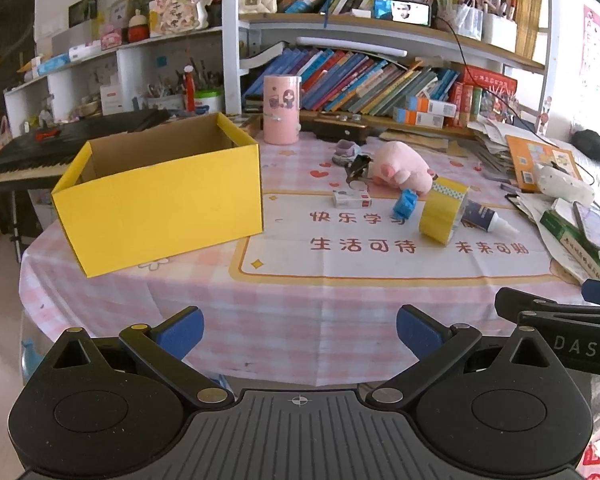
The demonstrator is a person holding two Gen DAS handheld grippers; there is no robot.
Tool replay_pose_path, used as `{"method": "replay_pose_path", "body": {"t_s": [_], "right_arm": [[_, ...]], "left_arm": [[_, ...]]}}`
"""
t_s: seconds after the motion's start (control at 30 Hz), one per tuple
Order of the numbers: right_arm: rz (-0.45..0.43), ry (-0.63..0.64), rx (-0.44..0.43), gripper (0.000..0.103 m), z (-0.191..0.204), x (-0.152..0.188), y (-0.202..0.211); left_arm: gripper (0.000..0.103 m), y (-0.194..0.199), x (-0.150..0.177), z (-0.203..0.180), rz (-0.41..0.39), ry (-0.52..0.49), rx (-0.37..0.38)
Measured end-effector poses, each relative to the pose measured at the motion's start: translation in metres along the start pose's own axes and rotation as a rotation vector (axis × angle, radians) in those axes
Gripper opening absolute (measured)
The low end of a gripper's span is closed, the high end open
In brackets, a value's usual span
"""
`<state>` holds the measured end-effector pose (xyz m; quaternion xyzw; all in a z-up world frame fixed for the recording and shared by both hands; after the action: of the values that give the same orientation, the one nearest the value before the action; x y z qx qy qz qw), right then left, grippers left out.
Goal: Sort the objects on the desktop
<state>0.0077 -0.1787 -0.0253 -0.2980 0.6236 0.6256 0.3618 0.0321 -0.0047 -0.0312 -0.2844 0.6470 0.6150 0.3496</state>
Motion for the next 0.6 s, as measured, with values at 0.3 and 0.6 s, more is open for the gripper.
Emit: {"method": "replay_pose_path", "body": {"t_s": [0.3, 0.6], "right_arm": [[-0.001, -0.004, 0.002, 0.102, -0.004, -0.002, -0.004], [0.002, 0.001, 0.003, 0.102, -0.009, -0.009, -0.013]], "left_arm": [[0.103, -0.004, -0.003, -0.004, -0.002, -0.006, 0.008], [0.103, -0.016, -0.014, -0.015, -0.008, -0.001, 0.034]]}}
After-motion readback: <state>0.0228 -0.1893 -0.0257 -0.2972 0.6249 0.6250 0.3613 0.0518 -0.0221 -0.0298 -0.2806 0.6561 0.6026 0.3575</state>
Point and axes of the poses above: each gripper's, at about its wrist camera, not at the fingertips, and y roughly against the way its jaws point, z to its left, x to its underside, the point moved 4 cm from there along -y, roughly the way its jaws point, and after that the axes turned 1 degree about -x, right-handed, at the moved point
